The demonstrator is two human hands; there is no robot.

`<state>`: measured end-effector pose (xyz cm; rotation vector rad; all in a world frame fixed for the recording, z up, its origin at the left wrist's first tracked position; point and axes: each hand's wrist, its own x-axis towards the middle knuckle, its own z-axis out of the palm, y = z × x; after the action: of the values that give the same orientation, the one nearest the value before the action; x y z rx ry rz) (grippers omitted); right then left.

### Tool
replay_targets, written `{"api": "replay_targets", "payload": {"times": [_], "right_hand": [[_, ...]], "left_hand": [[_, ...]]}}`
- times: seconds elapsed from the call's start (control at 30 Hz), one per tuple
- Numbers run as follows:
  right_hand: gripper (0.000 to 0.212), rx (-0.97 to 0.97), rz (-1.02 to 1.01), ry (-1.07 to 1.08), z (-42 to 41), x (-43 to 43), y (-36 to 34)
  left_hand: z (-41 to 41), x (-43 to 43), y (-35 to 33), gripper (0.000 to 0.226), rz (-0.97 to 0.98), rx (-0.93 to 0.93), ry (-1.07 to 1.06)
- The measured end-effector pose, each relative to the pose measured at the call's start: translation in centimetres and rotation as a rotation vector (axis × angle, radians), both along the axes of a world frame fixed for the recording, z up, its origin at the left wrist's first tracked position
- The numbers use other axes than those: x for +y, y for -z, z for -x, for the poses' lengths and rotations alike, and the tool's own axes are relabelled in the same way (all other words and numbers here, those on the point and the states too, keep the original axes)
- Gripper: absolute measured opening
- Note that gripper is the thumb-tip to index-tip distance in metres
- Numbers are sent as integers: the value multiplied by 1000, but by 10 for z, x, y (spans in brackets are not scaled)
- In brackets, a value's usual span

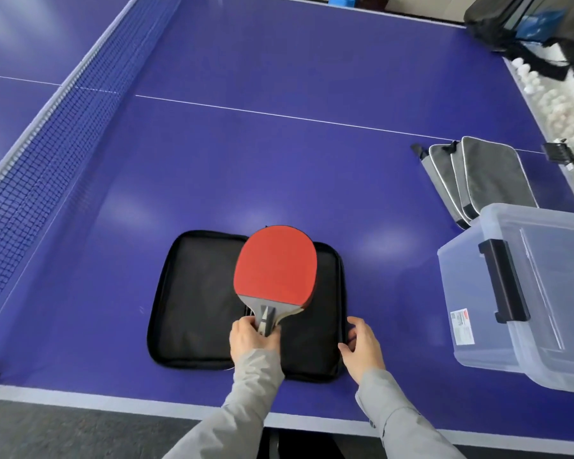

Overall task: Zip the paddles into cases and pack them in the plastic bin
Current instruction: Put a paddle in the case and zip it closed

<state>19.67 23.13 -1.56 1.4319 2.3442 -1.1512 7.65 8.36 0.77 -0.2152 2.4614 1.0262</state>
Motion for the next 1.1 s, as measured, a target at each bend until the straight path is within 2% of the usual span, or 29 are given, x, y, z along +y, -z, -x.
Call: {"api": "replay_targets", "payload": {"times": [0.27,0.7,0.97,1.03,1.1], "right_hand": [[45,85,35,-60,-8,9,10],[46,125,23,-113,-11,12,15],[47,115,11,-120,-12,11,13],[46,116,8,-122,-13,11,13],[45,118,5,-123,-13,11,13]], "left_hand": [[-44,47,21,34,27,-18,-67],[-54,58,35,41,78,21,-89],[-56,41,28,72,99,-10,100],[-51,23,18,75,39,44,124],[-36,-3,10,65,3,223,129]]}}
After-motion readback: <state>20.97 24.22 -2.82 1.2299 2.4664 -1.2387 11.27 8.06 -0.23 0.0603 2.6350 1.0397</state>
